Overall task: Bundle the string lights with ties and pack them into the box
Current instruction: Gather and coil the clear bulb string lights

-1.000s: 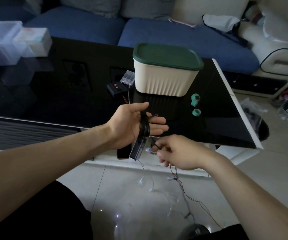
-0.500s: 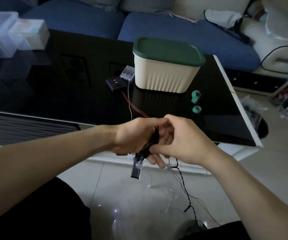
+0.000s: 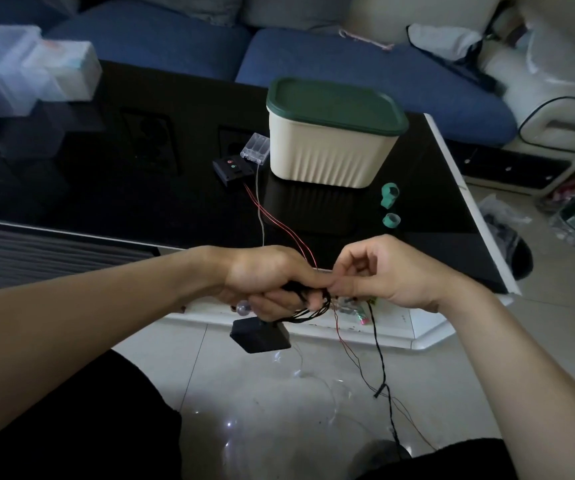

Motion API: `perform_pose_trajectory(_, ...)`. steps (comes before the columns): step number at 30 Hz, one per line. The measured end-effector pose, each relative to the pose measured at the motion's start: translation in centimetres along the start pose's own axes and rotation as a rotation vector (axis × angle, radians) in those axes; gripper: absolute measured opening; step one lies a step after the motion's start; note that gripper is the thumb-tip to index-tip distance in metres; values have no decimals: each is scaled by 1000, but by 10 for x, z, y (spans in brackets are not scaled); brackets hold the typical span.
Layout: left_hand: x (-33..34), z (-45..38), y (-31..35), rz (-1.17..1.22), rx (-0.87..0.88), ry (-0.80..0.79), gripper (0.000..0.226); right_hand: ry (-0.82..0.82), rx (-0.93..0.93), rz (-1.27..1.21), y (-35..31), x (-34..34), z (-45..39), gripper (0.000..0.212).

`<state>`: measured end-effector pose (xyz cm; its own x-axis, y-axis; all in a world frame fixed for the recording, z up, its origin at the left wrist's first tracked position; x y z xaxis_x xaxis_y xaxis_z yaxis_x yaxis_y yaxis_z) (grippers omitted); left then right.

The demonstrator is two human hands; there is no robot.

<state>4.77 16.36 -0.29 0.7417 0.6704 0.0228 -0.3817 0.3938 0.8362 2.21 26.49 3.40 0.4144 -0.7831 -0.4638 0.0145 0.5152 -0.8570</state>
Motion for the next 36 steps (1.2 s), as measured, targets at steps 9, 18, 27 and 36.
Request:
perform_pose_trajectory(9,-16,-1,13,530,29,79,47,104,39,-19,7,-6,-4,19)
perform_pose_trajectory(18,-56,11,37,717,277,389,18,137,131,269,32,9,-13,32)
perform_pose_trajectory(27,-41,0,29,736,231,313,59,16,-75,611,3,58,-8,24)
perform_pose_trajectory(36,-29,-9,16,356,169,272,43,309,-127,217,-21,15,-4,19)
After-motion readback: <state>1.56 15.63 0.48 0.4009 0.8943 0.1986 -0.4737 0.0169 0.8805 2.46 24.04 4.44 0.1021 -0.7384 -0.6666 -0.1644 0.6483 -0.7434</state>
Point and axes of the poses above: each hand's wrist, its own z-axis away from the middle knuckle, its own x-axis out of the palm, y = z × x, the point moved 9 cm from there along -z, towards the middle knuckle, and after that the axes turned 11 degrees about y, right-handed, at the moved point
